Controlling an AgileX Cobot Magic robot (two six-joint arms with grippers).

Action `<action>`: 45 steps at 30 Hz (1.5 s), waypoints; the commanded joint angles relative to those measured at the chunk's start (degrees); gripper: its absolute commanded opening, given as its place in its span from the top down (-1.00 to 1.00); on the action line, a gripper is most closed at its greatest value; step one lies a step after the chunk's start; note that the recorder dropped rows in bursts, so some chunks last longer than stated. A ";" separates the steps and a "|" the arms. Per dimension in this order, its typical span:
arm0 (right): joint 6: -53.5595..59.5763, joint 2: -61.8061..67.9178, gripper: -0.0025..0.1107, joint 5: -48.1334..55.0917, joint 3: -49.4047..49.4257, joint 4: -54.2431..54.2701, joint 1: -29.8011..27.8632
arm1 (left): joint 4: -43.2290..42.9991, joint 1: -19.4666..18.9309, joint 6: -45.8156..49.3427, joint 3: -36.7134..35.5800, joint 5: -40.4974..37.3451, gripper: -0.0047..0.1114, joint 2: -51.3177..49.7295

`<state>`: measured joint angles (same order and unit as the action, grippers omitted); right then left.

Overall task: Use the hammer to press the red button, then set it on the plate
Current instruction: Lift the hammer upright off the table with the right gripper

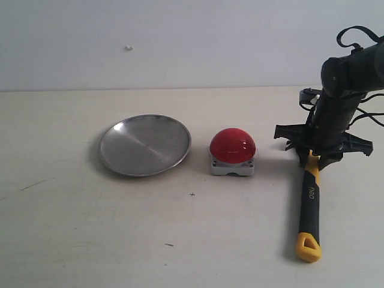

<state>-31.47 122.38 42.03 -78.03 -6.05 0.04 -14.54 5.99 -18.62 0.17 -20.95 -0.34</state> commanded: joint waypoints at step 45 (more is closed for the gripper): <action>15.17 -51.99 0.96 -3.64 18.61 -0.94 0.28 | 12.07 0.29 -11.68 -0.17 19.99 0.92 0.34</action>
<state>-19.07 73.92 40.15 -60.27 -7.93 0.12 -9.95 5.99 -22.53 -0.07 -9.74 -0.34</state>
